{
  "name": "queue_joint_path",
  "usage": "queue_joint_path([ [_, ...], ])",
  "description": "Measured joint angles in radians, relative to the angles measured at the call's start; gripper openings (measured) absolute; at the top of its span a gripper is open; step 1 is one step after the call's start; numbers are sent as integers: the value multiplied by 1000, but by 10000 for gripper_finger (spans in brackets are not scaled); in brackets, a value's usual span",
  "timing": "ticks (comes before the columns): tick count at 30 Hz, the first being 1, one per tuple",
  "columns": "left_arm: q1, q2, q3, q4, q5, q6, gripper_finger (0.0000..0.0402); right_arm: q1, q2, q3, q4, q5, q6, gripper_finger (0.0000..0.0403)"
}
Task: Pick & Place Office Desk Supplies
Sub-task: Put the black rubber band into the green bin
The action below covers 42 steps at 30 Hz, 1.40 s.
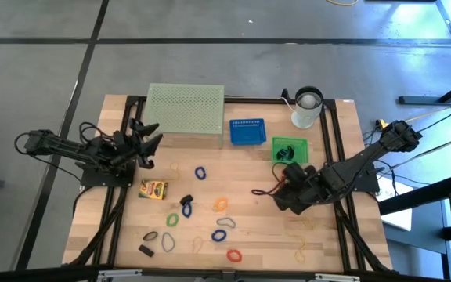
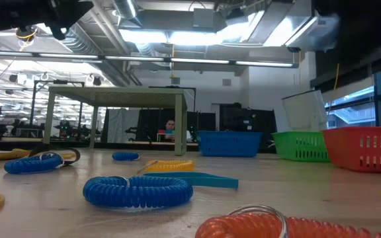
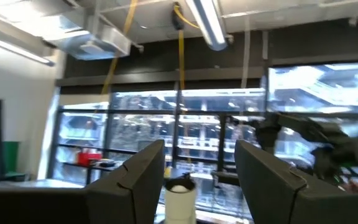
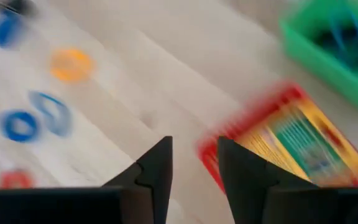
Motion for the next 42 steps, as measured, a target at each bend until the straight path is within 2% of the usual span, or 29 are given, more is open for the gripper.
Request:
queue_joint_path([
  [4,0,9,0,-7,32,-1,193,0,4,0,169,141,-208,128],
  [9,0,45,16,-57,30,-36,202,0,13,0,272,316,-409,128],
  [13,0,90,112,-275,26,-112,212,-1,23,-1,286,470,-482,128],
  [16,0,152,207,-492,25,-189,216,-5,24,0,289,537,-503,128],
  [19,0,232,285,-632,31,-267,217,-16,28,0,288,560,-515,128],
  [23,0,349,343,-705,74,-343,217,-38,27,0,288,566,-529,128],
  [31,-75,556,355,-757,293,-645,217,-56,44,-1,281,571,-555,128],
  [37,-169,690,355,-770,314,-622,217,-60,61,0,284,562,-635,128],
  [42,-224,752,355,-849,324,-730,217,-60,61,0,286,534,-635,128],
])
